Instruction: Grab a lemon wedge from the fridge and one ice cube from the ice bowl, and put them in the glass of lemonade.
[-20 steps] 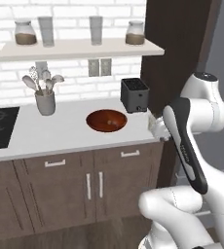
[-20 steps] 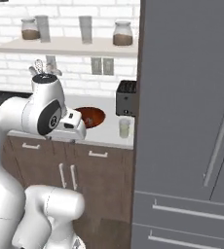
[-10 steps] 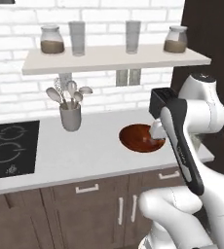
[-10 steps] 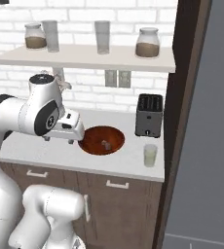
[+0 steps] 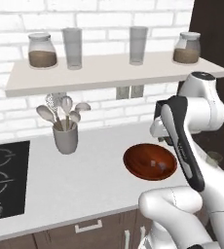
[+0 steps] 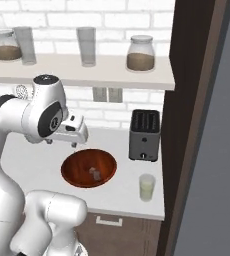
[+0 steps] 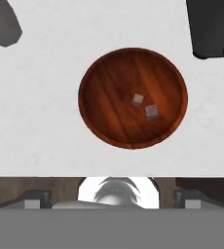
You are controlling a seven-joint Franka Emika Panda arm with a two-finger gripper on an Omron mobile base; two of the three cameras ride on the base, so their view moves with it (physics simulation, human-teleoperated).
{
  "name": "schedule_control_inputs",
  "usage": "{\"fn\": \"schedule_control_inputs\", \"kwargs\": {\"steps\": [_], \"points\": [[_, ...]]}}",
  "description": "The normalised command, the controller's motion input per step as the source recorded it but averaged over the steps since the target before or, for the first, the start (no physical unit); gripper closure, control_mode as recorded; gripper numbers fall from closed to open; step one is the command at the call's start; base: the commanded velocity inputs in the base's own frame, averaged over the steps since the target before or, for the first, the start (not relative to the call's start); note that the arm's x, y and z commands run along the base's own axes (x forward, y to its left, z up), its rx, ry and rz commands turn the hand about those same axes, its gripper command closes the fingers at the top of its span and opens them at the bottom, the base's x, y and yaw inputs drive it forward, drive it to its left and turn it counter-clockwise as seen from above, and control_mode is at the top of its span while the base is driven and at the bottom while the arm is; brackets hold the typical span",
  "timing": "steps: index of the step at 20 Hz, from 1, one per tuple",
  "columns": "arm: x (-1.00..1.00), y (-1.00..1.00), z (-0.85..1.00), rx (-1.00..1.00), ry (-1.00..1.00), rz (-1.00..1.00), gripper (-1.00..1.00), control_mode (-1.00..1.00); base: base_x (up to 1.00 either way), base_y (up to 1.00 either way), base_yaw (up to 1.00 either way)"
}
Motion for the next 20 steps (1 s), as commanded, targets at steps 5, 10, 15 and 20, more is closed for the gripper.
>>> {"fn": "schedule_control_inputs", "kwargs": {"steps": [5,10,15,20], "points": [[0.38,-0.02,-0.54,-0.05,0.29,-0.09,-1.0,-1.0,0.09,0.0,-0.03],[0.45,-0.01,-1.0,-0.03,0.44,-0.1,-1.0,-1.0,0.0,0.0,0.0],[0.64,0.0,-0.84,0.01,0.18,-0.04,-1.0,-1.0,0.0,0.0,0.0],[0.46,0.0,-0.42,0.01,-0.17,0.0,-1.0,-1.0,0.0,0.0,0.0]]}}
